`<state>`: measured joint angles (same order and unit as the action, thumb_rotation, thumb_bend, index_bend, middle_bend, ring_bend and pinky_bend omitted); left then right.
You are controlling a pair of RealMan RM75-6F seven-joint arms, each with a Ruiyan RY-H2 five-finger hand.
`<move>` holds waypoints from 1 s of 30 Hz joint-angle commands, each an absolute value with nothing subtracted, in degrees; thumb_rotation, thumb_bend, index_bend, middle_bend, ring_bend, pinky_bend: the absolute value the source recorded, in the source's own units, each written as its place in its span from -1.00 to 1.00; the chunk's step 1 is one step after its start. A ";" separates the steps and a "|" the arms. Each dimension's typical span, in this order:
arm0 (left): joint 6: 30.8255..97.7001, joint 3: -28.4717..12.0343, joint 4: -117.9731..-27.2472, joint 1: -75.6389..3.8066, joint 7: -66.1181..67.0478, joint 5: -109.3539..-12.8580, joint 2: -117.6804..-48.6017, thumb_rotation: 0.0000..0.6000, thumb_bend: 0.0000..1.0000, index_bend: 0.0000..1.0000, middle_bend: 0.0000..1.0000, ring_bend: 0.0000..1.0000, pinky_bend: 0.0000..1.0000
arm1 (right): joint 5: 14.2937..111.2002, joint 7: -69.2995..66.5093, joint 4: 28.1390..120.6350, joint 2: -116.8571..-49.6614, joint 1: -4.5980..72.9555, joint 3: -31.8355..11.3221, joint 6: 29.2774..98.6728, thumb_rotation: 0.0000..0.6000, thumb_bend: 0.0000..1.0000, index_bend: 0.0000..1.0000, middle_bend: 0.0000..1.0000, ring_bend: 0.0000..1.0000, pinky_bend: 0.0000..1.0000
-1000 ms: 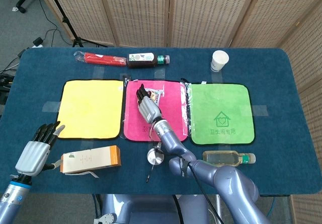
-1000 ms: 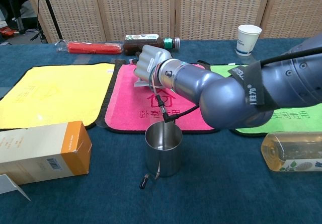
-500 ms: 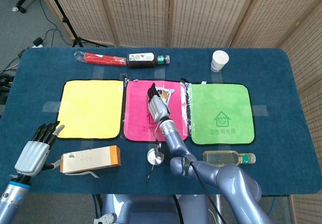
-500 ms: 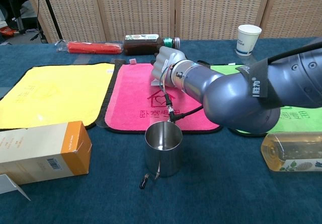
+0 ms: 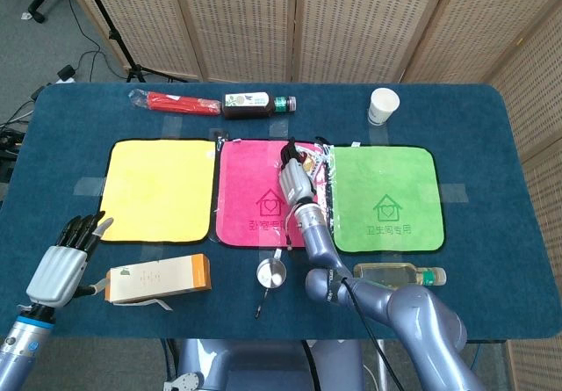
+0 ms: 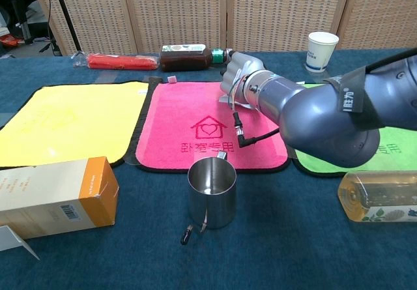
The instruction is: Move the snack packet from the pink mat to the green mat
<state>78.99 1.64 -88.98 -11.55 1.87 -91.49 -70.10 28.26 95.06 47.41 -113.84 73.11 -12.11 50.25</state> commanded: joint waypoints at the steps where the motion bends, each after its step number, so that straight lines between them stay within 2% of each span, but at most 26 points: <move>1: 79.21 1.63 -89.00 -11.48 1.76 -91.56 -70.04 1.00 -0.75 -1.00 -1.00 -1.00 -1.00 | 27.43 95.57 47.95 -113.34 72.76 -12.08 50.80 1.00 0.14 -0.71 -0.91 -1.00 -1.00; 30: 80.01 1.35 -89.19 -11.49 0.87 -91.78 -69.56 1.00 -0.75 -1.00 -1.00 -1.00 -1.00 | 20.85 96.64 55.74 -106.46 66.36 -9.31 56.13 1.00 0.14 -0.71 -0.91 -1.00 -1.00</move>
<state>80.00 1.34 -89.19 -11.48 0.87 -91.76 -69.56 20.95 97.02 55.13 -106.98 66.93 -9.69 55.86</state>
